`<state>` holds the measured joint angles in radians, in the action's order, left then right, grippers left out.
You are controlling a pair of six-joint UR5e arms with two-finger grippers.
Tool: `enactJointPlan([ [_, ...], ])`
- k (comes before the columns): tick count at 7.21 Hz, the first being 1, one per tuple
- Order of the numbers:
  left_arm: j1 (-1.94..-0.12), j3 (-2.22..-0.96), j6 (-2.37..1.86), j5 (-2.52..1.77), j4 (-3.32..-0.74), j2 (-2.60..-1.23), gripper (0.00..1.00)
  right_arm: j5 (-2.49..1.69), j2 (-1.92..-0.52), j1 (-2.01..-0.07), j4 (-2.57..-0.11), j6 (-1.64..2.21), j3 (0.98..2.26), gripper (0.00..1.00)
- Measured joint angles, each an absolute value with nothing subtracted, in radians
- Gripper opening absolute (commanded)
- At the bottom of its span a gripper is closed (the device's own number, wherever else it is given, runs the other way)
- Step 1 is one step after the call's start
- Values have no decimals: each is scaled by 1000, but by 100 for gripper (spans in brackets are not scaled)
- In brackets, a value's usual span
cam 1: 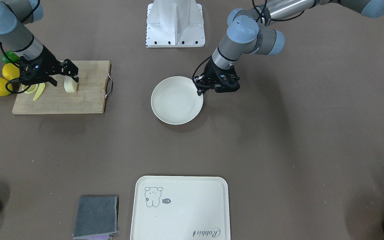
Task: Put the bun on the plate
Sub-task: 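Lower the right gripper onto the pale bun while the left gripper withdraws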
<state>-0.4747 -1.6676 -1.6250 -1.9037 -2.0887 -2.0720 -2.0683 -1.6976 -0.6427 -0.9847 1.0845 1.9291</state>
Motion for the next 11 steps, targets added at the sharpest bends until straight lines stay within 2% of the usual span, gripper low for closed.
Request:
enactJointPlan([
  [1,-474,-1667,-1625,-1904,-2089,-2074,86,-2055,-1693,-634,-991,1085,1921,82],
  [2,-475,-1667,-1625,-1904,-2092,-2075,86,-2048,-1691,-627,-993,1085,1918,49],
  [3,-477,-1667,-1626,-1904,-2095,-2075,87,-2046,-1691,-622,-995,1085,1917,11],
  [4,-479,-1667,-1626,-1904,-2097,-2075,87,-2046,-1691,-621,-995,1084,1916,0],
  [9,-561,-1699,-1618,-1942,-2094,-2063,87,-2057,-1672,-637,-1009,1084,1933,0],
  [10,-620,-1718,-1605,-2001,-2093,-2039,88,-2059,-1604,-648,-1086,1084,1946,0],
  [11,-685,-1749,-1554,-2074,-2093,-1983,88,-2056,-1461,-651,-1260,1086,1958,0],
])
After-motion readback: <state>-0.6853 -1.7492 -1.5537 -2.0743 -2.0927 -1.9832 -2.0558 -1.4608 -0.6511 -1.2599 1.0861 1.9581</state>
